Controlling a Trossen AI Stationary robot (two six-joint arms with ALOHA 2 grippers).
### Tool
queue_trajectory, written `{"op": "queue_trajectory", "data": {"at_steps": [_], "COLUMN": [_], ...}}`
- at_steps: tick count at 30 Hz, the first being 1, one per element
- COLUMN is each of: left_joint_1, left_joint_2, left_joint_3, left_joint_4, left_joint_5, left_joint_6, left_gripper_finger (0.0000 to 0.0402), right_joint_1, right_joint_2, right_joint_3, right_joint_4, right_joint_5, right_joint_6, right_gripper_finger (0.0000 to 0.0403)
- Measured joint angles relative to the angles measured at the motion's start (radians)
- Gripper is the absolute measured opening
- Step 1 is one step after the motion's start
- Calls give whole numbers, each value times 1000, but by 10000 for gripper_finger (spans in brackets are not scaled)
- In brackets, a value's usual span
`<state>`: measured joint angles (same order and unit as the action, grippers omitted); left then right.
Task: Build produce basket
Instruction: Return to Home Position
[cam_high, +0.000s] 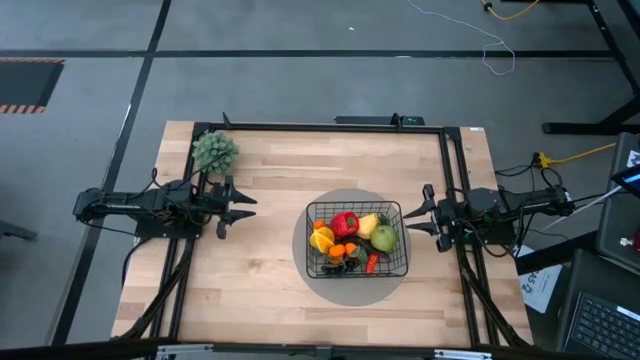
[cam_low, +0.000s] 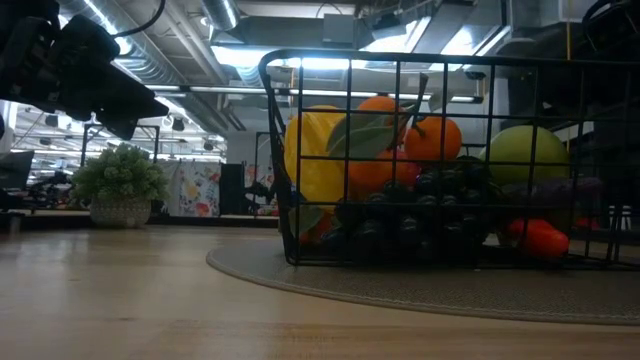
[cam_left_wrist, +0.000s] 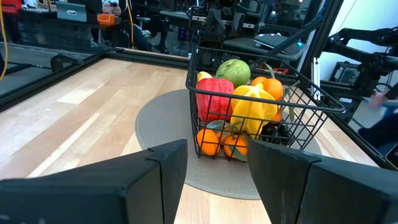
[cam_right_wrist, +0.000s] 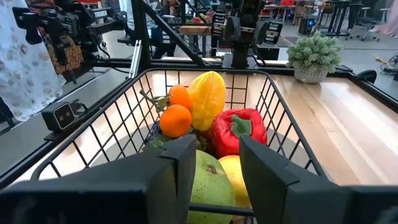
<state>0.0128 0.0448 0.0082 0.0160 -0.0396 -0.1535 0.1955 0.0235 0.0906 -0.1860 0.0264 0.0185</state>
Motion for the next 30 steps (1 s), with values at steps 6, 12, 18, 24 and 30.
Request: {"op": "queue_trajectory", "data": {"at_steps": [6,12,18,24,30], "left_joint_1": [0,0,0,0,0], "left_joint_2": [0,0,0,0,0], "left_joint_3": [0,0,0,0,0], "left_joint_4": [0,0,0,0,1], "left_joint_5": [0,0,0,0,1], "left_joint_6": [0,0,0,0,0], "left_gripper_finger": [157,157,157,157,157], "right_joint_1": [0,0,0,1,0], "right_joint_2": [0,0,0,-18,-23], "right_joint_3": [0,0,0,-6,-83], "right_joint_4": [0,0,0,42,243], "right_joint_5": [0,0,0,88,120], "right_joint_6": [2,0,-5,24,-23], "right_gripper_finger": [122,122,122,122,122]}}
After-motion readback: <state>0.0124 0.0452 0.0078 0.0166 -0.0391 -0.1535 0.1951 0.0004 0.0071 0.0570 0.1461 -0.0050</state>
